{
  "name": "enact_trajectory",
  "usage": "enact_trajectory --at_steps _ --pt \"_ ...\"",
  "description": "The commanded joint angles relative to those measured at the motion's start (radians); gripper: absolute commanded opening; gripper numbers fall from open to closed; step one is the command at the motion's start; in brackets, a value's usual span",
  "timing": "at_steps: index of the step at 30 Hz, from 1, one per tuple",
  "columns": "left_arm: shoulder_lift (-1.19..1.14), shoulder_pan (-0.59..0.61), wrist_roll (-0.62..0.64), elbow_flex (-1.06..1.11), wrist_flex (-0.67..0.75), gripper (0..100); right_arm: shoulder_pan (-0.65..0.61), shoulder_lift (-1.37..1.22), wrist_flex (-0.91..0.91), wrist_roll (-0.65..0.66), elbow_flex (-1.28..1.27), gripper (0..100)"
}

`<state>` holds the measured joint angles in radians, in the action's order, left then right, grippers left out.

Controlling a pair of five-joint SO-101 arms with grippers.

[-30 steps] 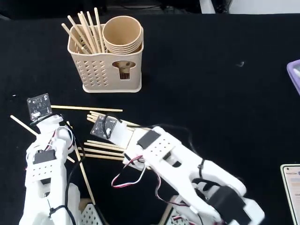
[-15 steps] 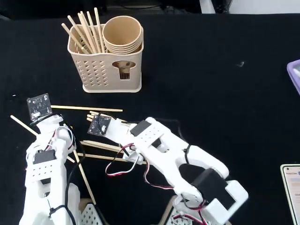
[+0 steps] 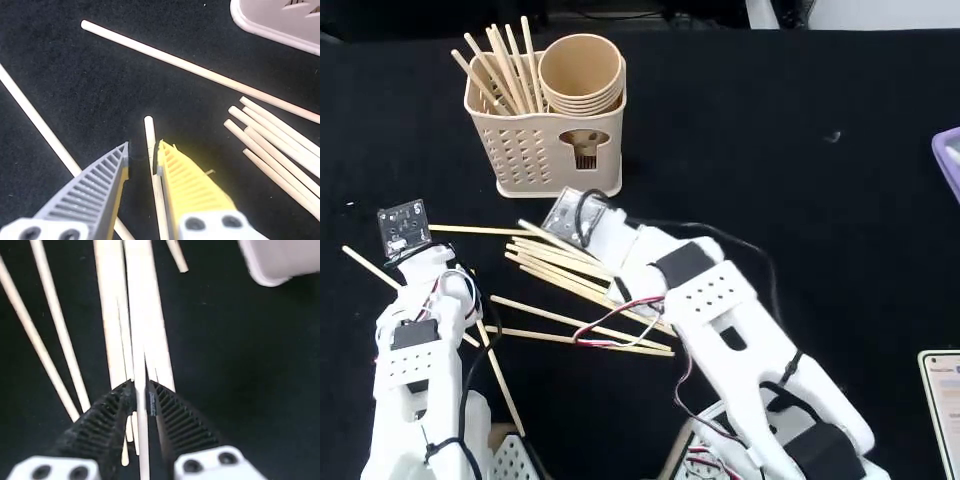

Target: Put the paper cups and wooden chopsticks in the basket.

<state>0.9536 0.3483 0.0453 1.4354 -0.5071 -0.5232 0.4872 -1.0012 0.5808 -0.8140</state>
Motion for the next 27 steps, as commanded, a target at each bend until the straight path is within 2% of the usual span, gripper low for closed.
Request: enact_trajectory --at_steps 1,5,9,12,15,24,27 --pt "0.018 -0.01 -0.005 -0.013 0.015 10 -0.011 0.022 -0.005 0.002 0.015 1.1" --pt "0.018 -0.01 -0.005 -0.013 0.015 10 -0.087 -0.065 0.052 0.0 -0.022 1.1" --pt "0.018 -0.01 -0.005 -0.012 0.015 10 -0.094 -0.209 0.12 -0.037 0.018 1.8" --pt "0.018 -0.01 -0.005 -0.012 0.015 10 -0.095 -0.318 0.121 -0.095 0.09 7.7" --pt "0.018 -0.01 -0.005 -0.012 0.015 10 -0.094 -0.392 0.121 -0.1 0.147 12.7" --pt "0.018 -0.01 -0.005 -0.015 0.015 10 -0.114 -0.492 0.124 -0.098 0.173 12.6" --pt "0.018 -0.01 -0.005 -0.015 0.015 10 -0.114 -0.498 0.129 -0.097 0.173 6.1"
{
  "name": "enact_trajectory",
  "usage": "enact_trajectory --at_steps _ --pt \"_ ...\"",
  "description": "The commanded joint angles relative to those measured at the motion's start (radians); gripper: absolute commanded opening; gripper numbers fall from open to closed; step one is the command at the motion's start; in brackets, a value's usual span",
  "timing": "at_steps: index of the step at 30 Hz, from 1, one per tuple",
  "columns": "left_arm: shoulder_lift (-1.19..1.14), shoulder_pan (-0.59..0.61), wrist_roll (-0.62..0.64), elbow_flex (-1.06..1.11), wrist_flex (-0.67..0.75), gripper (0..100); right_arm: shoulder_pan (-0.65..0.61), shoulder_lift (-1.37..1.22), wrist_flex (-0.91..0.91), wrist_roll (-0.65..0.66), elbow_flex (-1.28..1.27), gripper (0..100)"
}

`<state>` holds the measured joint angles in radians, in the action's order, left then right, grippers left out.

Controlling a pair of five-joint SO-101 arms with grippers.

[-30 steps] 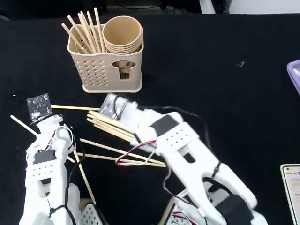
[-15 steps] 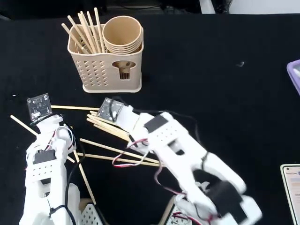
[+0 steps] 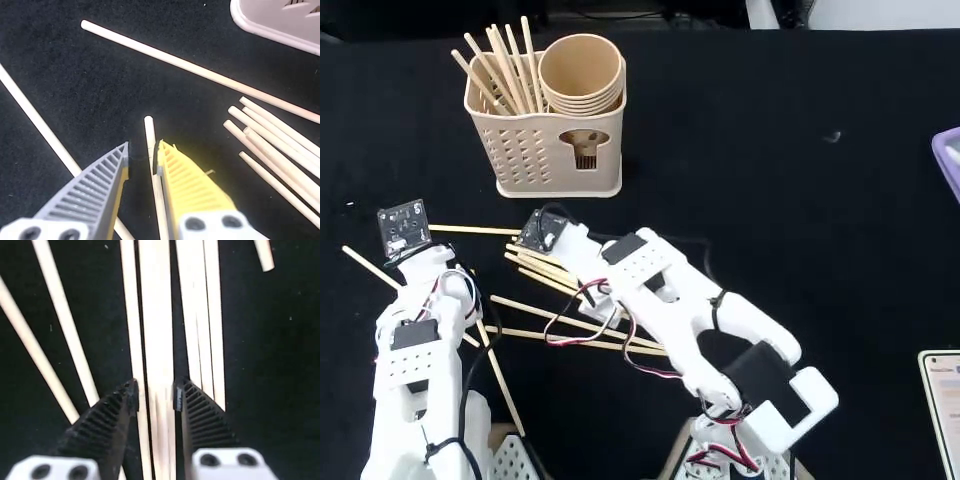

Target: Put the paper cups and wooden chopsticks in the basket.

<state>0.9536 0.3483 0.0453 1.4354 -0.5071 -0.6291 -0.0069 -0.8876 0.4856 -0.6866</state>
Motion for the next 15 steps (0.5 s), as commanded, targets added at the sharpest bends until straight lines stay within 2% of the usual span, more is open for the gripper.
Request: enact_trajectory --at_steps 1,15 --pt "0.018 -0.01 -0.005 -0.015 0.015 10 -0.008 -0.001 0.015 -0.002 0.045 1.2" --pt "0.018 -0.01 -0.005 -0.013 0.015 10 0.011 0.251 -0.083 -0.003 0.053 1.1"
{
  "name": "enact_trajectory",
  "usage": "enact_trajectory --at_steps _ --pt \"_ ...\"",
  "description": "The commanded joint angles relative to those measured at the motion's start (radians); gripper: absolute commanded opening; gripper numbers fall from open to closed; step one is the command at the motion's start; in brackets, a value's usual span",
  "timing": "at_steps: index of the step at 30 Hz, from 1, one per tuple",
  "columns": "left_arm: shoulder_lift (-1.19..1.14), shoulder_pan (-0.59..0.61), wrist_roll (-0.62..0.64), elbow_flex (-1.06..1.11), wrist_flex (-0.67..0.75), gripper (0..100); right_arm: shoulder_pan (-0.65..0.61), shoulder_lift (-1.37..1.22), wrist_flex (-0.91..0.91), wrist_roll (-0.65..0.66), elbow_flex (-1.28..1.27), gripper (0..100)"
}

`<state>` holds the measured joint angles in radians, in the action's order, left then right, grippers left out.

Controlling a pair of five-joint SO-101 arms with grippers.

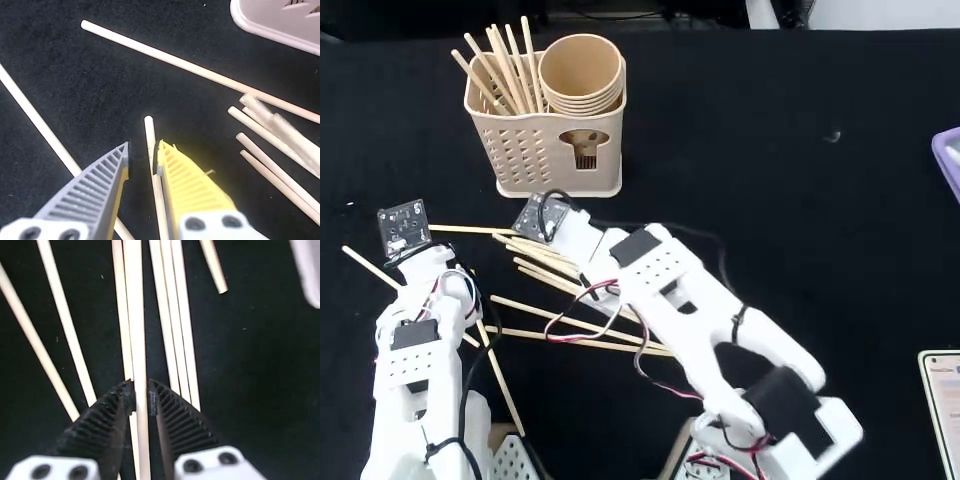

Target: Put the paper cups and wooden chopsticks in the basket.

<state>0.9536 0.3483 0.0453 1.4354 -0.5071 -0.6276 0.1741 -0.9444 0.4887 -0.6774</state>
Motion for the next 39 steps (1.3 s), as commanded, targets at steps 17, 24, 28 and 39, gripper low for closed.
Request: enact_trajectory --at_steps 17,24,28,39 --pt "0.018 -0.01 -0.005 -0.013 0.015 10 -0.046 0.311 0.267 -0.092 0.44 1.1" --pt "0.018 -0.01 -0.005 -0.013 0.015 10 -0.041 0.231 0.724 -0.305 0.446 1.1" --pt "0.018 -0.01 -0.005 -0.012 0.015 10 -0.041 0.114 0.922 -0.371 0.45 1.1" --pt "0.018 -0.004 -0.005 -0.01 0.015 10 0.044 -0.321 1.062 -0.374 0.783 1.1"
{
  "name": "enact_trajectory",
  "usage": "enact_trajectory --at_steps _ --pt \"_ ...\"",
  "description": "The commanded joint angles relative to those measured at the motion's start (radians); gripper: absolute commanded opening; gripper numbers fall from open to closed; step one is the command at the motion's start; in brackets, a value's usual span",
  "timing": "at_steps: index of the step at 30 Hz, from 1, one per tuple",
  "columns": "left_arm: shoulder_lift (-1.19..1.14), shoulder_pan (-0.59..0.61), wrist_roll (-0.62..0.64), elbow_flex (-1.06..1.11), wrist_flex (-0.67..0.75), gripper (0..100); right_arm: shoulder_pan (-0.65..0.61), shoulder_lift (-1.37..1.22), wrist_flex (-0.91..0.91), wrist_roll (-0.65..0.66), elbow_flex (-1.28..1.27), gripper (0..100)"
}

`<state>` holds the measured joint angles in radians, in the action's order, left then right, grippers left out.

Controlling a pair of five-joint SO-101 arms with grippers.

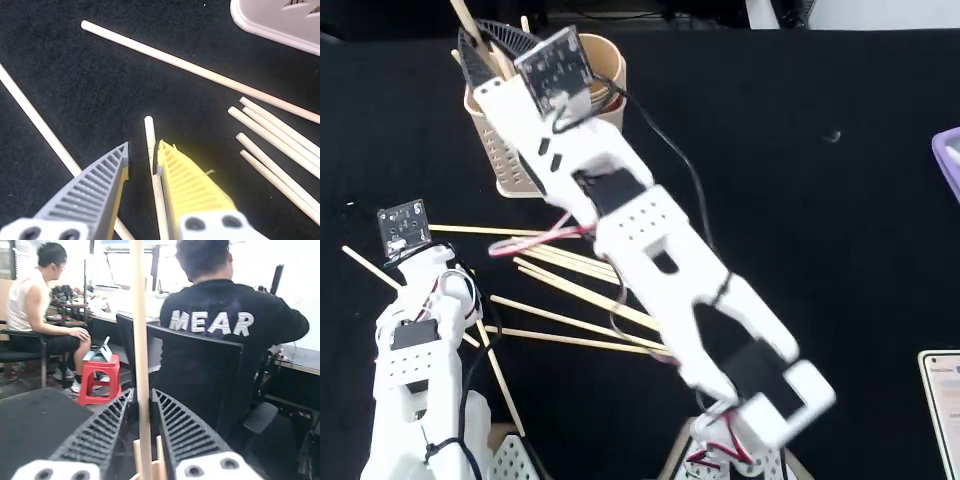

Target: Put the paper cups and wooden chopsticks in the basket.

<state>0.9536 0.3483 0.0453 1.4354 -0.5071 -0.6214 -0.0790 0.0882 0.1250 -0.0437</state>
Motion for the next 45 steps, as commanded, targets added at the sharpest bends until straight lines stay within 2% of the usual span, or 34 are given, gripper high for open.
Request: enact_trajectory --at_steps 1,9,15,21,26,30,34,38,45 --pt "0.018 -0.005 -0.005 -0.01 0.015 10 0.049 -0.108 0.029 -0.014 0.183 1.1" --pt "0.018 -0.01 -0.005 -0.01 0.015 10 0.054 -0.289 -0.02 -0.009 0.265 1.3" --pt "0.018 -0.01 -0.005 -0.01 0.015 10 0.046 -0.28 -0.339 -0.015 0.397 9.2" --pt "0.018 -0.008 -0.005 -0.01 0.015 10 0.051 -0.214 -0.514 -0.015 0.545 9.3" --pt "0.018 -0.007 -0.005 -0.01 0.015 10 0.049 -0.065 -0.821 -0.009 0.601 9.3" --pt "0.018 -0.007 -0.005 -0.01 0.015 10 0.066 0.048 -1.138 -0.006 0.567 9.5" --pt "0.018 -0.01 -0.005 -0.01 0.015 10 0.084 0.096 -1.315 -0.006 0.464 9.6" --pt "0.018 -0.01 -0.005 -0.01 0.015 10 0.094 0.122 -1.399 -0.005 0.363 9.6" --pt "0.018 -0.004 -0.005 -0.01 0.014 10 0.068 0.209 -1.404 0.106 0.091 9.7"
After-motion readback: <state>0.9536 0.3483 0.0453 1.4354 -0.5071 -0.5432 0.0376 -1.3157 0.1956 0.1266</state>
